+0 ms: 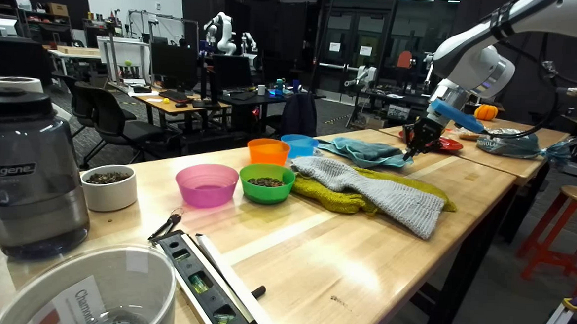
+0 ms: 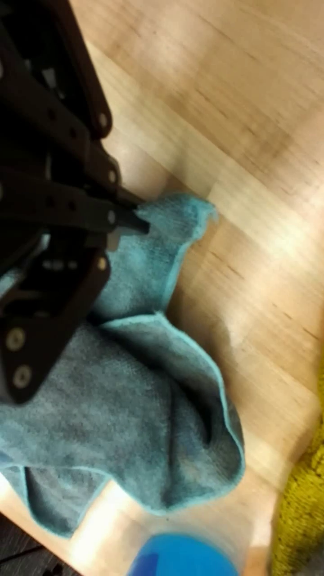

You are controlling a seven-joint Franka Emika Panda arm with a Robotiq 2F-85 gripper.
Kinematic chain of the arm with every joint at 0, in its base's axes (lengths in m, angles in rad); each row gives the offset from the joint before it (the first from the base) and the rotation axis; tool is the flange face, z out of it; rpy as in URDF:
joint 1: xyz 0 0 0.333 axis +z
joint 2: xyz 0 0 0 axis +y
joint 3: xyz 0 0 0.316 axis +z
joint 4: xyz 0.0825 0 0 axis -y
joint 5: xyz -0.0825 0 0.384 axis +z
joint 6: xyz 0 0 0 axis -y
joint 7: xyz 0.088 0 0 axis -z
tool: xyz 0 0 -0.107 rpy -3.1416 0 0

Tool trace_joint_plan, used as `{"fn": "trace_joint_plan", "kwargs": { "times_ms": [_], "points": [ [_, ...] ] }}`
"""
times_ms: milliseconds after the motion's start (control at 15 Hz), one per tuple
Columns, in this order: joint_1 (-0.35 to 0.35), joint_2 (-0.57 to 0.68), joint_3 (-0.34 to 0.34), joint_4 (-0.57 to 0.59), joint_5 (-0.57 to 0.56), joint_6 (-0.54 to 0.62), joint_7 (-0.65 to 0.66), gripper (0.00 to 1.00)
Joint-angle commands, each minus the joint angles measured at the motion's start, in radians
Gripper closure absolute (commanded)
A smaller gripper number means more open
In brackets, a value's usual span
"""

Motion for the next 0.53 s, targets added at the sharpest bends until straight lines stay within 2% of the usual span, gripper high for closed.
{"fn": "trace_joint_plan", "kwargs": {
  "times_ms": [0,467],
  "points": [
    [-0.011,-0.055,-0.03,-0.007,-0.032,-0.048,0.014,1.0],
    [-0.063,-0.037,-0.115,0.085,-0.053,-0.163,-0.031,1.0]
  ]
}}
